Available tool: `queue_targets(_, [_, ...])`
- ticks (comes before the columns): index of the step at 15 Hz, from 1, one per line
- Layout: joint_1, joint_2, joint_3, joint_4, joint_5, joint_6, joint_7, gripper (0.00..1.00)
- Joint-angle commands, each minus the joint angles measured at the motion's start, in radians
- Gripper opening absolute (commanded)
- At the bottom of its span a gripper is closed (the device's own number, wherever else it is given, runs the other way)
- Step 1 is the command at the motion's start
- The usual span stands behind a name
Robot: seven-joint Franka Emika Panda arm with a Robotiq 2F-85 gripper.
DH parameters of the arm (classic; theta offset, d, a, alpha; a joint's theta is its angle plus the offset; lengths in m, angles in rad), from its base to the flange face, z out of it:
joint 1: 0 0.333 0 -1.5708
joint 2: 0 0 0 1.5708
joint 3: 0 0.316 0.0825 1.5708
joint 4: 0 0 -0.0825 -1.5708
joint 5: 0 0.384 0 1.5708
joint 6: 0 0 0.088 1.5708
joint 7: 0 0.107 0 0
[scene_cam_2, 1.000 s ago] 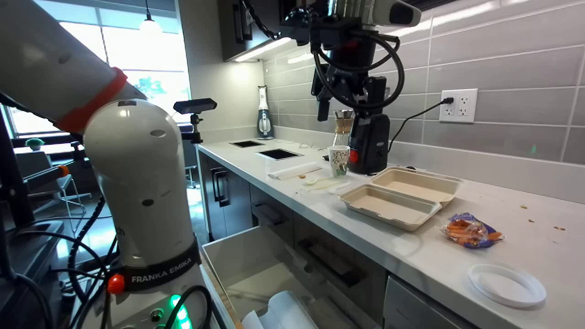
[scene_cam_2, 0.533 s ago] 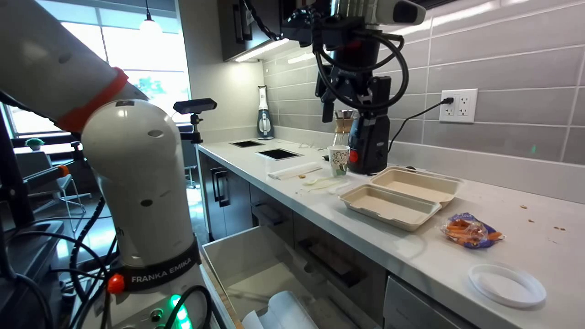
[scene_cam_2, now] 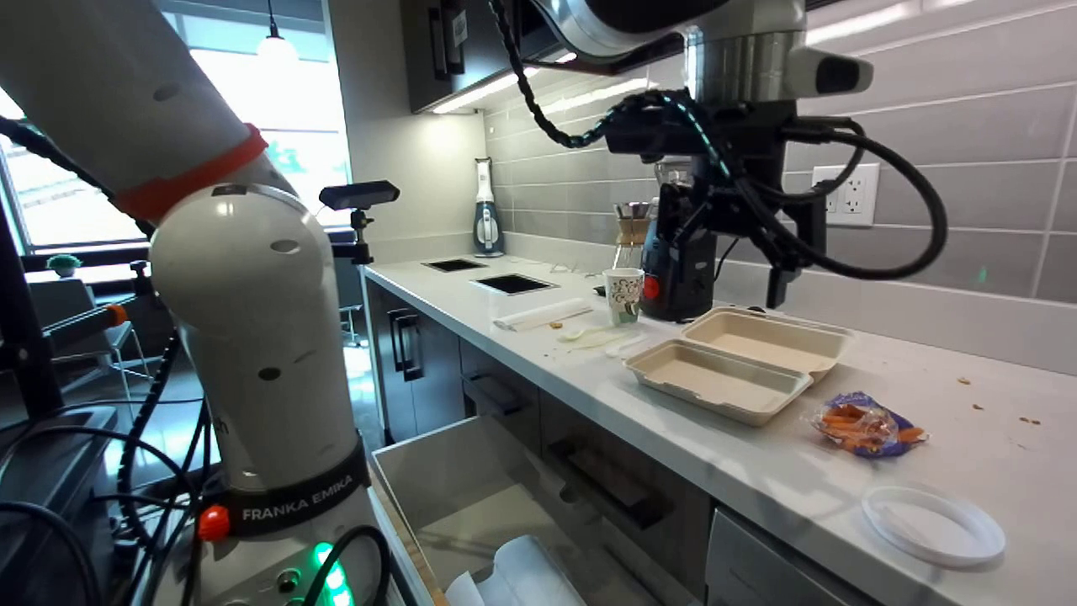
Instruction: Put one orange object on the spoon
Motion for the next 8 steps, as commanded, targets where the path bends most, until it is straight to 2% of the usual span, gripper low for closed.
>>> queue_targets(1, [-0.018, 0.040, 0.011, 0.006, 0.052, 0.033, -0.058, 1.00])
queue_targets(3, [-0.004, 0.102, -0.014, 0.023, 0.108, 0.062, -0.131, 1.00])
queue_targets(8, [0.001, 0.126, -0.018, 0.044, 0.122, 0.062, -0.147, 1.00])
